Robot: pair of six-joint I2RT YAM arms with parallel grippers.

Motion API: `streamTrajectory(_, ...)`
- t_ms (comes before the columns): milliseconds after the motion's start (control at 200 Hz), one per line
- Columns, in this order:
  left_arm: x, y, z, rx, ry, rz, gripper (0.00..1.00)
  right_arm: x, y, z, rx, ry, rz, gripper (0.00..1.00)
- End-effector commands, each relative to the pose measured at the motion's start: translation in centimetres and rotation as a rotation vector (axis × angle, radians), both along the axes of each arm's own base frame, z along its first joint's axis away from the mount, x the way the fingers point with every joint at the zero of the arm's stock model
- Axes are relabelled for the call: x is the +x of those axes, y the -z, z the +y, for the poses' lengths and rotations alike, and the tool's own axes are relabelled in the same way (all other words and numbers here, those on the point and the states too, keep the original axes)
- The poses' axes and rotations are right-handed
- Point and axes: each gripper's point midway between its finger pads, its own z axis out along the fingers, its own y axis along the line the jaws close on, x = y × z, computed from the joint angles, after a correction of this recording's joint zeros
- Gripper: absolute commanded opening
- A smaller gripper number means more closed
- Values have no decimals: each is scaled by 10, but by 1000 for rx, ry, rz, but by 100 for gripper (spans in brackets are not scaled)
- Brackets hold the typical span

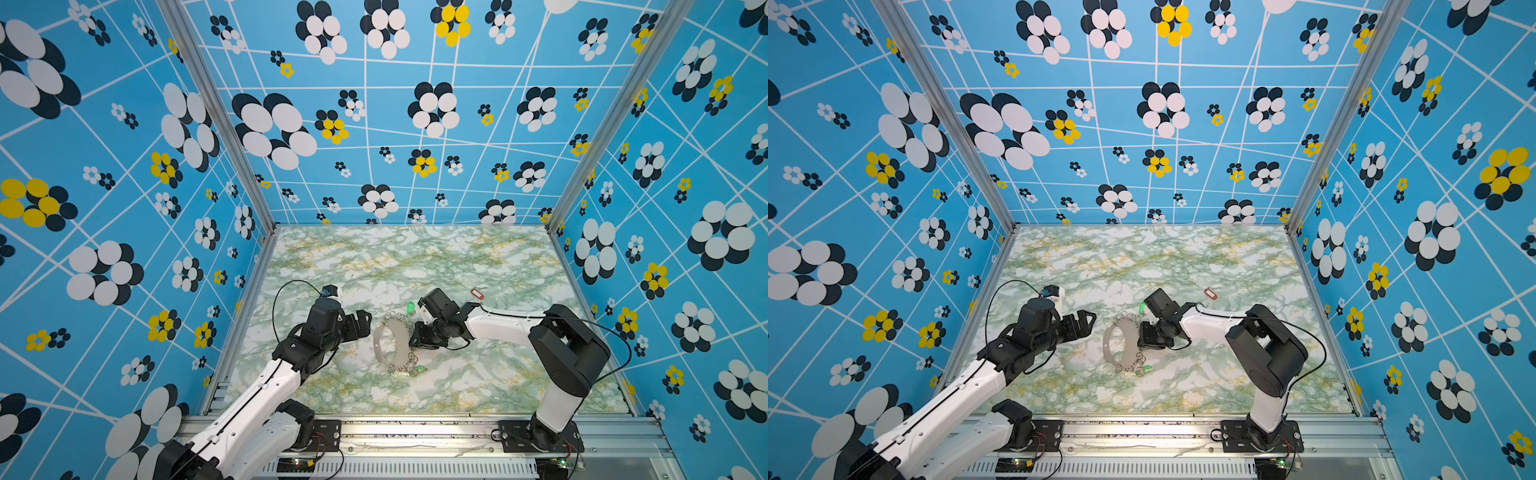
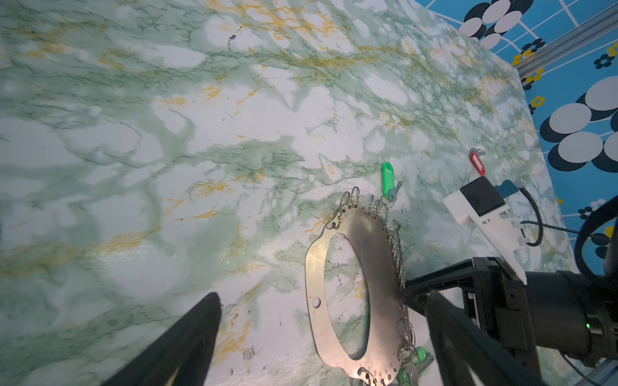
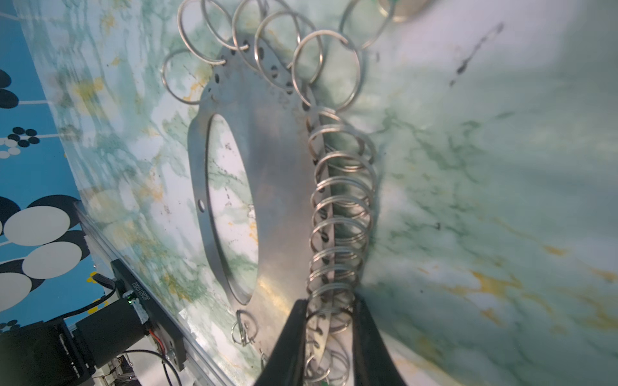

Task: Put the keys on the keyring
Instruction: 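Close the right gripper on the edge of the steel ring plate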

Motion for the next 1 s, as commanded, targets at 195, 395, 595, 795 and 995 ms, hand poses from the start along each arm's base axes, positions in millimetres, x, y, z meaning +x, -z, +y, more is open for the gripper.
streamTrajectory(195,3,1,-1,11,0,-7,97,-4,-12,-24,-149,-170,-80,31)
streamTrajectory(395,4,-2,-2,12,2,-7,97,-6,-5,-21,-166,-280,-78,33)
streamTrajectory(595,3,-3,-1,18,2,-9,97,-15,-1,-25,-177,-358,-58,33)
streamTrajectory(795,4,-3,-2,12,1,-10,97,-23,5,-22,-144,-394,-37,34)
streamTrajectory(995,5,-5,-3,11,4,-13,97,-24,9,-16,-108,-405,-41,34)
